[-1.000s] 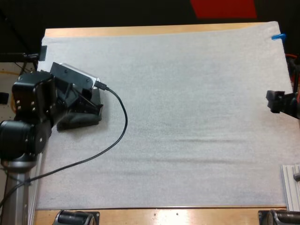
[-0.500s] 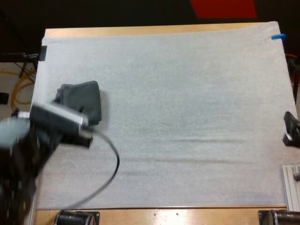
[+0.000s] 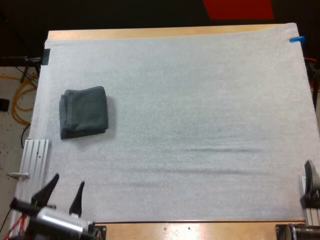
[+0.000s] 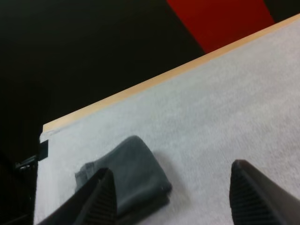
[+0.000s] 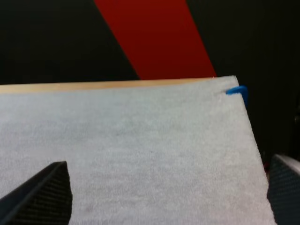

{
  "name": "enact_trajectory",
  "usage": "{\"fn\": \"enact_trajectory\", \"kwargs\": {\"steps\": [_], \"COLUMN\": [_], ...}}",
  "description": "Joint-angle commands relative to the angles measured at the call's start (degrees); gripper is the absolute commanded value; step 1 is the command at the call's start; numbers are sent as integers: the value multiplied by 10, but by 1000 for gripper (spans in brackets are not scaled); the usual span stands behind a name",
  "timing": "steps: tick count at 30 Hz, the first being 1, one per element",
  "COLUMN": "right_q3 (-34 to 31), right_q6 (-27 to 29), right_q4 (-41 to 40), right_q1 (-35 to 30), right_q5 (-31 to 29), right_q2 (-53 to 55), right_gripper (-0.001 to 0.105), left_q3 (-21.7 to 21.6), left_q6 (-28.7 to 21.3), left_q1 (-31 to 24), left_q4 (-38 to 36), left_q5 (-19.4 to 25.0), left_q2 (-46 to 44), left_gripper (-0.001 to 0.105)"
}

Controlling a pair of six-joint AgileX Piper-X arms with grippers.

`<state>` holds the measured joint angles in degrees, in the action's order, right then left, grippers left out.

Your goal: Pick towel from pile fold and stack

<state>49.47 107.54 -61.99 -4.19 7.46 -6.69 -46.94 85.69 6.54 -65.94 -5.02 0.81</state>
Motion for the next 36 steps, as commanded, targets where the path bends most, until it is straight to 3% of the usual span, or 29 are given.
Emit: {"fn": "enact_trajectory", "kwargs": {"steps": [1, 5, 12, 15, 21, 26, 31, 36], "right_q3": [-8, -27, -26, -26, -40, -73, -109, -139], "right_q6": [8, 6, 2, -2, 12, 12, 20, 20], "right_q4": [1, 1, -21, -19, 30, 49, 49, 42], "right_q1": [-3, -3, -2, -2, -2, -2, -2, -2], "right_q5": [1, 3, 18, 17, 17, 17, 48, 63], "right_q2": [27, 100, 97, 98, 97, 84, 67, 66], "right_gripper": [82, 82, 82, 82, 82, 82, 82, 82], "left_q3": [5, 8, 9, 12, 18, 59, 108, 149], "left_q6": [4, 6, 27, 32, 64, 98, 98, 98], "left_q1": [1, 1, -1, -1, -1, -1, -1, -1], "left_q4": [-22, -95, -178, -158, -37, 49, 68, 67], "left_q5": [6, 28, 46, 46, 70, 104, 104, 68], "left_q2": [-25, -86, -98, -98, -96, -96, -95, -95], "left_gripper": [52, 52, 52, 52, 52, 52, 52, 52]}}
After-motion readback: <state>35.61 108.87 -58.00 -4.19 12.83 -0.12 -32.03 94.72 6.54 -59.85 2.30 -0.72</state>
